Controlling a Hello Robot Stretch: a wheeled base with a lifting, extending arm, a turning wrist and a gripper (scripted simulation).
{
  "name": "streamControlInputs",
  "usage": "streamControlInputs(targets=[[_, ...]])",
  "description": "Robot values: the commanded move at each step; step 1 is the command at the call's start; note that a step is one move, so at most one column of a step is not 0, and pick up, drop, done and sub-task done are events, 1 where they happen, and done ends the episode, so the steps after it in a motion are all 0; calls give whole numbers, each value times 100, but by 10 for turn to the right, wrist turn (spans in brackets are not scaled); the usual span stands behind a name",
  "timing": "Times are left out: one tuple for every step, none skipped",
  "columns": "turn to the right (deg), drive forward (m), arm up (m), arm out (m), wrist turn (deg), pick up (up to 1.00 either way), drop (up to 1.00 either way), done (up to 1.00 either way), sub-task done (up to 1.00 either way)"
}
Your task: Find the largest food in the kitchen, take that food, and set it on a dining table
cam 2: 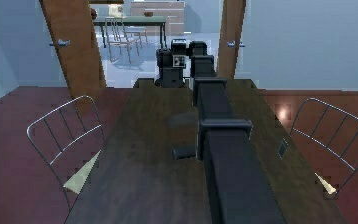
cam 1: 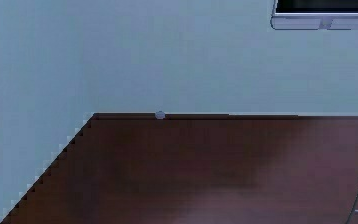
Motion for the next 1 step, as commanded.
streamControlInputs(targets=[[0,0,0,0,0,0,0,100,0]])
